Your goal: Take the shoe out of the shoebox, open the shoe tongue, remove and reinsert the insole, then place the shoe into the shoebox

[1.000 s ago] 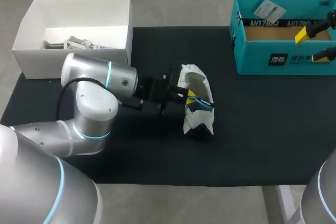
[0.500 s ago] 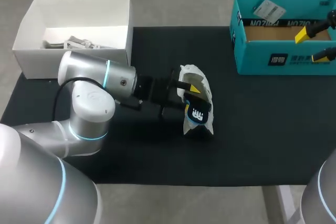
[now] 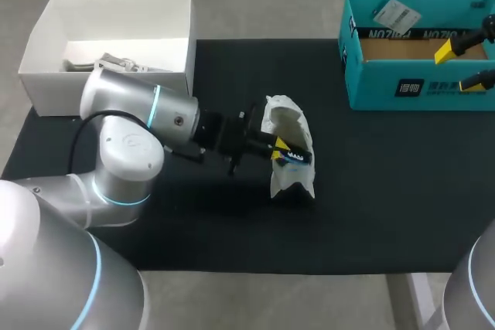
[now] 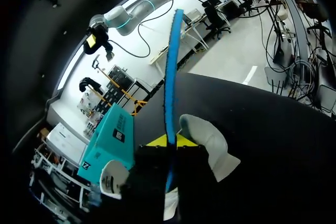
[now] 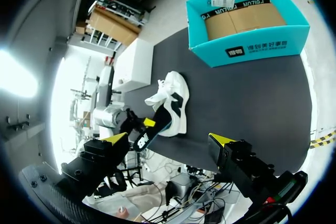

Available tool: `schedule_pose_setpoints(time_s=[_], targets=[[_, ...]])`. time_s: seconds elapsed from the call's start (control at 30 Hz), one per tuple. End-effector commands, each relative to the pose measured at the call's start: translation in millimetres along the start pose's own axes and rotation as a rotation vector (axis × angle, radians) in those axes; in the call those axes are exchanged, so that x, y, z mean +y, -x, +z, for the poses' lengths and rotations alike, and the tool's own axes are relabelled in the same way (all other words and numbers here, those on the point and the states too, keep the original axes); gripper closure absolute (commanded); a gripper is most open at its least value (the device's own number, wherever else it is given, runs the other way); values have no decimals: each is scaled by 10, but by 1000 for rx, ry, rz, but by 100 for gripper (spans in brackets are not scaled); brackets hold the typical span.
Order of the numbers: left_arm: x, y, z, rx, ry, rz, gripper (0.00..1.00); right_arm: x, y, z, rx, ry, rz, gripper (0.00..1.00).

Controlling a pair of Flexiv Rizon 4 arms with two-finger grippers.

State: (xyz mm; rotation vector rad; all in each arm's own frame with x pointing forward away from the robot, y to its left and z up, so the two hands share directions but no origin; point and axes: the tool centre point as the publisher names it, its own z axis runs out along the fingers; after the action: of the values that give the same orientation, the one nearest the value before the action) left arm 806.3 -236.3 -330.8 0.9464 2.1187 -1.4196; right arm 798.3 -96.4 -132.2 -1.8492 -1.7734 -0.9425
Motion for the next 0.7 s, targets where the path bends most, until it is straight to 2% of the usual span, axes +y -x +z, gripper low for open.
schedule_pose_setpoints(time_s=[0.03, 0.27, 0.57, 0.7], targets=[[41, 12, 66, 11, 25, -5, 100, -3, 2, 2, -2, 0, 2, 0], [211, -16, 129, 23, 61, -36, 100, -3, 2, 2, -2, 0, 2, 0], [379, 27, 153, -23, 131, -113, 100, -3, 2, 2, -2, 0, 2, 0], [439, 22, 173, -23, 132, -160, 100, -3, 2, 2, -2, 0, 2, 0]])
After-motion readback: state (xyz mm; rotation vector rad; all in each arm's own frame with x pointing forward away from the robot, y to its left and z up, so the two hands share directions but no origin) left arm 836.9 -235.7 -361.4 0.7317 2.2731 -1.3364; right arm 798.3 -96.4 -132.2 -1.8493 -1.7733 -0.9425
